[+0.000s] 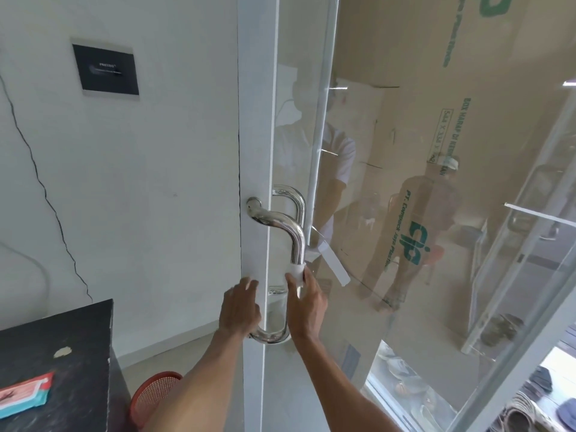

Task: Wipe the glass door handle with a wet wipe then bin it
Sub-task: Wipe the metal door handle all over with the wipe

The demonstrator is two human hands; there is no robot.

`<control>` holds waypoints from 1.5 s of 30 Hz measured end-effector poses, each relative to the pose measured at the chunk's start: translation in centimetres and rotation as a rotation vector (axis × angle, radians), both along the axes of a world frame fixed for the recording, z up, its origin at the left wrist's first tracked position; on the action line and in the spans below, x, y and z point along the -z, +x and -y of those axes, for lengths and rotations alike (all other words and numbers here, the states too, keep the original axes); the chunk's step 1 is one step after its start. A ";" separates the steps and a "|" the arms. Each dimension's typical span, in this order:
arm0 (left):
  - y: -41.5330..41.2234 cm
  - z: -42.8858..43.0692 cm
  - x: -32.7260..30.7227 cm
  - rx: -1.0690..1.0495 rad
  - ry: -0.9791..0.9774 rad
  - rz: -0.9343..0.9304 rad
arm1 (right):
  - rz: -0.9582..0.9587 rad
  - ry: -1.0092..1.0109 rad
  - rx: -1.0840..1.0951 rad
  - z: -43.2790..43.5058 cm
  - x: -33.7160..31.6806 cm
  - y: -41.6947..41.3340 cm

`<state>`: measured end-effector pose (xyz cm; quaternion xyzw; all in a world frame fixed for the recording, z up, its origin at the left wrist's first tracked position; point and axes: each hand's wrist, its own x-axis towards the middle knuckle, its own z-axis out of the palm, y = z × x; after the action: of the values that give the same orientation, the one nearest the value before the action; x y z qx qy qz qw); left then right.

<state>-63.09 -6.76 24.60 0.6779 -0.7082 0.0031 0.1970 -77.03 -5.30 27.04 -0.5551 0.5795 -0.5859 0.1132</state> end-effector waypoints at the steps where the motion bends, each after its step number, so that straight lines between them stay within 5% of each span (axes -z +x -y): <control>1: 0.0 0.3 -0.5 -0.011 -0.091 -0.043 | -0.006 0.003 0.000 0.1 -0.1 -0.1; 4: 0.0 1.0 -2.9 -0.076 -0.268 -0.301 | -0.001 -0.029 0.018 0.6 -2.2 0.2; 7: 0.2 2.1 -5.3 -0.095 -0.237 -0.619 | 0.042 -0.093 0.025 1.4 -5.7 0.6; 13: 0.5 2.9 -7.2 -0.073 -0.059 -0.698 | -0.212 -0.298 -0.214 3.6 -12.2 1.7; 26: 1.7 2.4 -9.3 -0.055 0.079 -0.646 | -0.207 -0.177 -0.178 2.7 -11.1 -0.7; 31: 1.4 2.0 -9.4 -0.065 0.043 -0.598 | -0.569 -0.079 -0.292 3.0 -16.2 2.2; 36: 1.5 1.3 -9.4 -0.061 0.039 -0.651 | -1.022 0.038 -0.039 3.2 -18.3 6.7; 45: 1.6 1.3 -9.7 -0.091 0.044 -0.612 | -0.859 -0.237 0.019 3.6 -13.6 4.2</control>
<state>-61.49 -8.03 34.34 0.6824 -0.5849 -0.2078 0.3860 -72.79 -8.86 40.69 -0.7520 0.5079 -0.3653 -0.2076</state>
